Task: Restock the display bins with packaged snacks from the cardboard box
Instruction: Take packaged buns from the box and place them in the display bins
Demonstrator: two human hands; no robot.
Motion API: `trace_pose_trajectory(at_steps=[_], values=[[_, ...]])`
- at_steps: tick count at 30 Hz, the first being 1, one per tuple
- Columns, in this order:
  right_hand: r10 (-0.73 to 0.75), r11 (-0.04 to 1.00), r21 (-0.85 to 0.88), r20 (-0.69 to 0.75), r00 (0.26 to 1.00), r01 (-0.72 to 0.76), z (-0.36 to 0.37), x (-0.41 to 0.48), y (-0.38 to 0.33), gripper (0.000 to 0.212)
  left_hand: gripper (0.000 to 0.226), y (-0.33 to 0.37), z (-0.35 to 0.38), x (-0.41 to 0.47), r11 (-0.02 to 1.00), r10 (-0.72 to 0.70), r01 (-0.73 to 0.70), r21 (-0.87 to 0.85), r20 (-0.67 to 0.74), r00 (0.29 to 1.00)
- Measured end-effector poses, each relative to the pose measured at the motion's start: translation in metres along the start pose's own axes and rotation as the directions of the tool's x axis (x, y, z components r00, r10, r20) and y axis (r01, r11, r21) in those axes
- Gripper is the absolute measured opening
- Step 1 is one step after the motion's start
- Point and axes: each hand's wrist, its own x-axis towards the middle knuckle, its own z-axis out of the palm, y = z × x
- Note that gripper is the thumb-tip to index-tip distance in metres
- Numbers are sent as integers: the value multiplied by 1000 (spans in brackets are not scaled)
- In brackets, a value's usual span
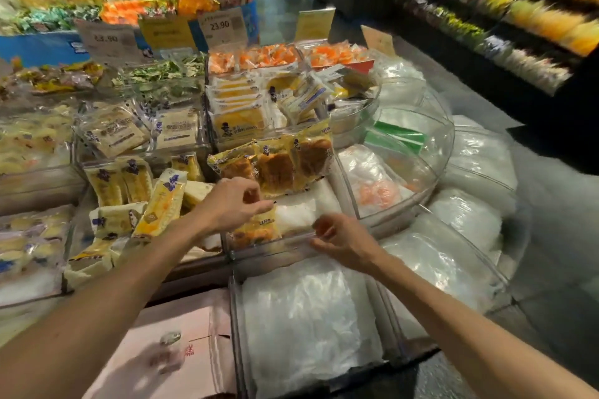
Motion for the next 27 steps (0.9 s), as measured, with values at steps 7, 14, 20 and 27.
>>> trace_pose_trajectory(at_steps=[7,14,20,27], values=[[241,970,48,-273,931,-237,-78,-228,121,31,21,221,80,-48,897,380,-400,190,131,916],[607,790,325,-534,589,-519,-108,-466,243,36,22,476,263,-93,574,763,-819,1,363,535],[851,480,685,-516,100,-548,-125,-626,328,21,23,640,430,-138,351,809,-920,-174,551,204],[900,183,893,-321,-297,-410,-132,-734,427,19,21,767,595,-168,303,697,-904,-302,717,-6]])
